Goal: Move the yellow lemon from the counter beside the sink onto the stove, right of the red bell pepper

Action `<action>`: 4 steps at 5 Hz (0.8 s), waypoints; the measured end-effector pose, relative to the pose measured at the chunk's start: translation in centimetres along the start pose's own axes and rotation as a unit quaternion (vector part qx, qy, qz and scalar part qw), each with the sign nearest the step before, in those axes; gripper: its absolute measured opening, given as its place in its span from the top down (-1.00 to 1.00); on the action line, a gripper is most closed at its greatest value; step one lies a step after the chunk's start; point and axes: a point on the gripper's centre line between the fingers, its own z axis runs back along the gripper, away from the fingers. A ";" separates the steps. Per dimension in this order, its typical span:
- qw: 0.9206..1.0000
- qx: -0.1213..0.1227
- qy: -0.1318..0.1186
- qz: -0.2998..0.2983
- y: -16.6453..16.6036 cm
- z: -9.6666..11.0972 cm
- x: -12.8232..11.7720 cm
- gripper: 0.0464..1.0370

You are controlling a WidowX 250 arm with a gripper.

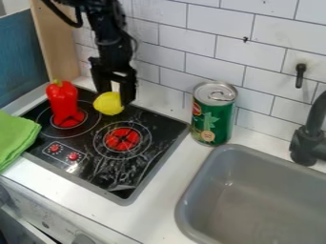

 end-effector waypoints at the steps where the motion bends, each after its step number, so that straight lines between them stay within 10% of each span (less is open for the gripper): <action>1: 1.000 0.006 0.016 0.001 0.2 0.4 -0.4 -0.93; 4: 0.999 0.000 0.013 -0.045 -5.5 5.1 -4.3 -0.93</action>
